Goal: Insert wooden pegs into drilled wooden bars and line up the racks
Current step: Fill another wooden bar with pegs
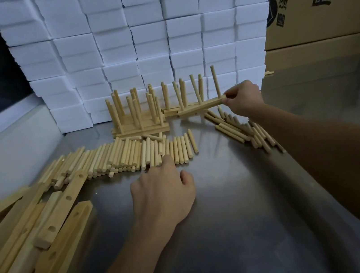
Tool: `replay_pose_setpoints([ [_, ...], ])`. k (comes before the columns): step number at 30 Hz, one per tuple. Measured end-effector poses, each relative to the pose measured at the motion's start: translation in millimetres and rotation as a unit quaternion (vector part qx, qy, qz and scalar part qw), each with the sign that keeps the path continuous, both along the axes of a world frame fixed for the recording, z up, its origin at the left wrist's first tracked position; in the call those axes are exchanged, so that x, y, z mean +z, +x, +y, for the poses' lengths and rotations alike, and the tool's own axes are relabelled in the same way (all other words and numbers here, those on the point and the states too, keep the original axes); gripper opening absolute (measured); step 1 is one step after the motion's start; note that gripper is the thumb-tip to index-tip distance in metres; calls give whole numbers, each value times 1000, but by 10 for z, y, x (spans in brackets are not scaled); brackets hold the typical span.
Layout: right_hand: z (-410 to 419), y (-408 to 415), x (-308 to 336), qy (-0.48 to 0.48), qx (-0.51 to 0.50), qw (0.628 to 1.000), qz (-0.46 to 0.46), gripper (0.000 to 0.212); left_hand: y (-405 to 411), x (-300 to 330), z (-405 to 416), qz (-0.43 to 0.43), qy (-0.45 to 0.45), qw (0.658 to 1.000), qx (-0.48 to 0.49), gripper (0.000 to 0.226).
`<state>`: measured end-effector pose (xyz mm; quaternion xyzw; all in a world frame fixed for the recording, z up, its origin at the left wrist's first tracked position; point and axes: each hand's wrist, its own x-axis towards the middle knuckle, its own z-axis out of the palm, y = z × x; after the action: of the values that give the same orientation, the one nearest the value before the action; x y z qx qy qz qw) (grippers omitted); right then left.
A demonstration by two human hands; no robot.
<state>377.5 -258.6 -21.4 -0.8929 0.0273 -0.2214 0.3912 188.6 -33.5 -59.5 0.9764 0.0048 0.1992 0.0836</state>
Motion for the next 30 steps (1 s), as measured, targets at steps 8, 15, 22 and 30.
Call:
replay_pose_setpoints([
  [8,69,435,-89,-45,9,998,36,21,-4,2,-23,8,4,1000,1,22],
  [15,219,521,-68,-58,27,991,115,21,-33,27,-30,12,9,1000,5,21],
  [22,270,490,-79,-63,24,987,145,29,-30,34,-32,18,11,1000,6,21],
  [30,317,415,-119,-77,25,987,142,30,-22,31,-34,16,12,1000,5,22],
])
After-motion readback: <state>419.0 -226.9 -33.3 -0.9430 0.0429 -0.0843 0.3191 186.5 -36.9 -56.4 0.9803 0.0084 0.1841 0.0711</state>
